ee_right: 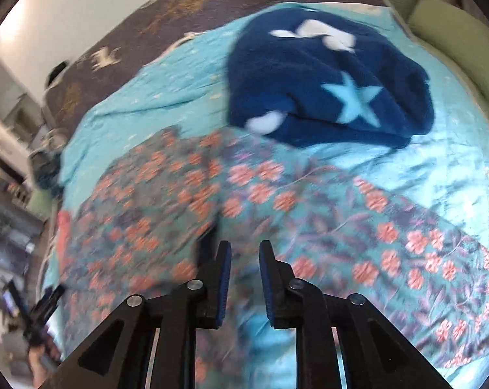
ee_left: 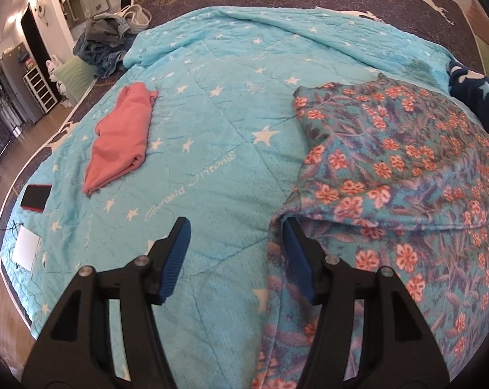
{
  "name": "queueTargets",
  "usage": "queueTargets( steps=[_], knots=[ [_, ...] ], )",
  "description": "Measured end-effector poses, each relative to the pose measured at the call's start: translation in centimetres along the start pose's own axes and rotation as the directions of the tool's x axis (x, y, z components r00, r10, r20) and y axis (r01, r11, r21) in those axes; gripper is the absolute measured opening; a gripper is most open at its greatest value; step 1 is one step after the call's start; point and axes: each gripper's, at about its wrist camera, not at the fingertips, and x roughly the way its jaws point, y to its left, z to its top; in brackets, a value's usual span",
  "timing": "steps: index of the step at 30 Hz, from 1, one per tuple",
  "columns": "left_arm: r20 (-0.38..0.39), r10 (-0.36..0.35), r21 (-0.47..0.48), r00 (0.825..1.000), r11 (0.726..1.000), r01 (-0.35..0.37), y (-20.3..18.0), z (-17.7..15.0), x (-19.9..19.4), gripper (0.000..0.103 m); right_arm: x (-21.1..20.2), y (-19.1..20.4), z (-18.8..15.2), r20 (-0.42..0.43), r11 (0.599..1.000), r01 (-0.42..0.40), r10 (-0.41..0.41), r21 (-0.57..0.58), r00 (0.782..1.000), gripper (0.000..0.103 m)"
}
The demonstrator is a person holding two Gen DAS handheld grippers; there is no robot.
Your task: Fold small clothes
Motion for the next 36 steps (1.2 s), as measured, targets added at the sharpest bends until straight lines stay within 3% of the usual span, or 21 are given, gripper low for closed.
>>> queueTargets(
  steps=[2, 4, 7, 11, 12, 13, 15, 18, 20, 22, 24, 25, 30, 33, 36],
  knots=[
    [0.003, 0.020, 0.025, 1.000, 0.999, -0.020, -0.4, 0.0, 0.1, 0.060, 0.0, 1.0, -0.5, -0.028, 0.998, -0.052, 0.051, -0.039, 0.998, 0.027],
    [-0.014, 0.051, 0.033, 0.999, 0.998, -0.050, -0.5, 0.1, 0.7, 0.060, 0.6, 1.5, -0.6, -0.039, 0.997, -0.055, 0.053, -0.059, 0.998, 0.040],
    [-0.037, 0.031, 0.004, 0.999, 1.000, -0.031, 0.0, 0.0, 1.2, 0.061, 2.4, 2.1, 0.0, -0.044, 0.995, -0.078, 0.076, -0.058, 0.996, 0.052],
    [-0.040, 0.035, -0.006, 0.999, 0.999, -0.035, 0.1, 0.1, 1.3, 0.064, 5.7, 2.7, 0.8, -0.095, 0.991, -0.116, 0.110, -0.060, 0.989, 0.054],
    [-0.039, 0.037, -0.005, 0.999, 0.999, -0.037, 0.1, 0.1, 1.3, 0.064, 6.1, 3.0, 0.8, -0.097, 0.992, -0.108, 0.101, -0.069, 0.990, 0.046],
    [-0.038, 0.039, -0.003, 0.998, 0.999, -0.039, 0.0, 0.2, 1.3, 0.064, 5.9, 3.4, 0.8, -0.097, 0.992, -0.097, 0.089, -0.082, 0.991, 0.009],
    [-0.036, 0.042, 0.003, 0.998, 0.999, -0.041, 0.0, 0.2, 1.2, 0.064, 5.0, 3.8, 0.9, -0.118, 0.992, -0.121, 0.115, -0.042, 0.986, 0.007],
    [-0.036, 0.041, 0.006, 0.999, 0.999, -0.040, 0.1, 0.1, 1.2, 0.064, 1.6, 3.8, 1.5, -0.092, 0.974, -0.222, 0.226, 0.048, 0.970, 0.006],
    [-0.037, 0.042, 0.002, 0.998, 0.999, -0.042, 0.0, 0.1, 1.2, 0.064, 0.0, 2.0, 2.3, -0.101, 0.953, -0.251, 0.270, 0.169, 0.958, 0.008],
    [-0.031, 0.045, 0.007, 0.998, 0.999, -0.045, 0.0, 0.1, 1.1, 0.064, -0.6, 0.0, 2.6, -0.121, 0.959, -0.183, 0.212, 0.215, 0.970, 0.008],
    [-0.026, 0.047, 0.015, 0.999, 0.999, -0.047, 0.0, -0.2, 0.9, 0.064, -0.8, -1.5, 2.2, -0.133, 0.979, -0.020, 0.048, 0.203, 0.990, 0.010],
    [-0.026, 0.045, 0.018, 0.999, 0.999, -0.045, 0.0, -0.4, 0.9, 0.064, -0.7, -2.2, 1.6, -0.150, 0.980, 0.042, -0.013, 0.194, 0.989, 0.010],
    [-0.027, 0.018, 0.022, 0.999, 1.000, -0.017, 0.4, -0.4, -0.1, 0.064, -0.1, -3.0, -0.3, -0.172, 0.986, -0.011, 0.041, 0.169, 0.984, 0.016],
    [0.011, -0.030, 0.018, 0.999, 0.999, 0.029, 0.1, 0.4, -1.8, 0.064, 0.2, -1.3, 0.3, -0.137, 0.994, -0.032, 0.046, 0.103, 0.989, 0.028],
    [0.042, -0.059, 0.035, 0.997, 0.998, 0.058, -0.7, 1.9, -2.7, 0.064, 1.4, 0.7, 1.4, -0.129, 0.997, -0.050, 0.057, 0.054, 0.990, 0.033]
  ],
)
